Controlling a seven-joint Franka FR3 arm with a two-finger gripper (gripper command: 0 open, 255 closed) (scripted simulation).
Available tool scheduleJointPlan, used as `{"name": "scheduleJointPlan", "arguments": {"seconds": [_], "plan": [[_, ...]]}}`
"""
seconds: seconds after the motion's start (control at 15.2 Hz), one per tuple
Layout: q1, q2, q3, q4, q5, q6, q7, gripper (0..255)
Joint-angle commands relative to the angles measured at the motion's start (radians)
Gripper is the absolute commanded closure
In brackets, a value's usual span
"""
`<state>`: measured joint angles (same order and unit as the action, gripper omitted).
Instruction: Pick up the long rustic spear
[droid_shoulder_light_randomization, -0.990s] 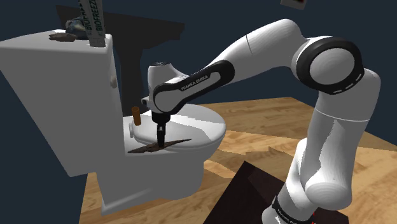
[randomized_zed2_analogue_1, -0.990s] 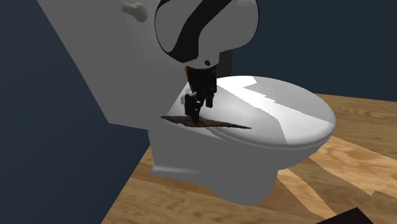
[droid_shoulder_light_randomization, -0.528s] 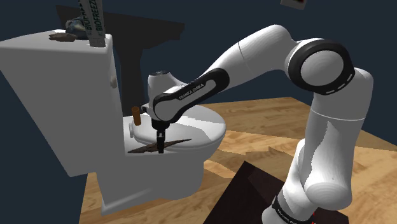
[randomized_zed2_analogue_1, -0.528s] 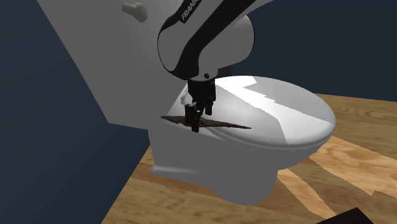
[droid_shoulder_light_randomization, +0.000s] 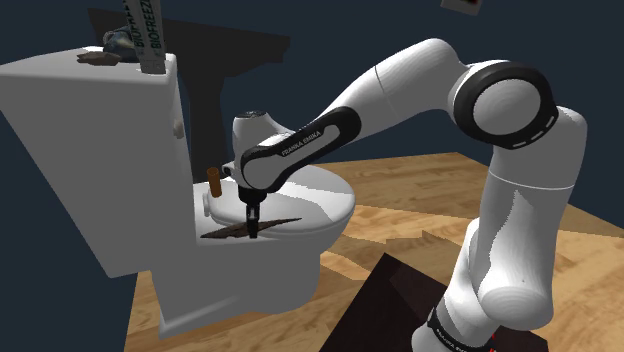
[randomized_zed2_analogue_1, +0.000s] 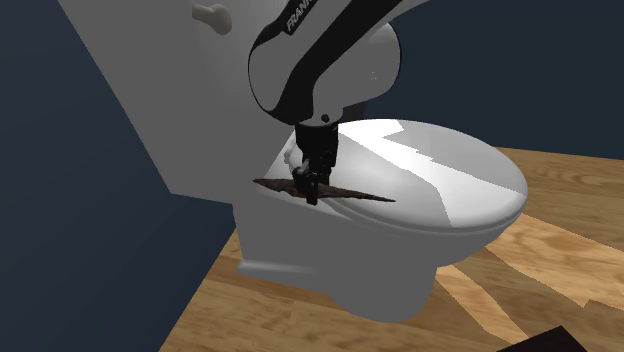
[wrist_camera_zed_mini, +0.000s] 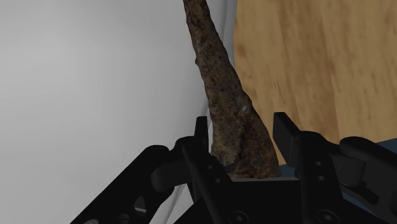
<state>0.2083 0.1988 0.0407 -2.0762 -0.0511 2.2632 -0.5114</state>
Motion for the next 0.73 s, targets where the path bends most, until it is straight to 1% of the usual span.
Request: {"name": "scheduleJointPlan", "arguments": {"seconds": [0.0,0.07,0.66], "plan": [[0.000,0.003,0.000,-0.002,0.001,-0.002,0.000,255],[0.002,0.005,0.001,-0.002,0.000,0.000,0.003,255],[0.001,-0.058,0.003,0.046,0.007,-0.110,-0.004,255]]}}
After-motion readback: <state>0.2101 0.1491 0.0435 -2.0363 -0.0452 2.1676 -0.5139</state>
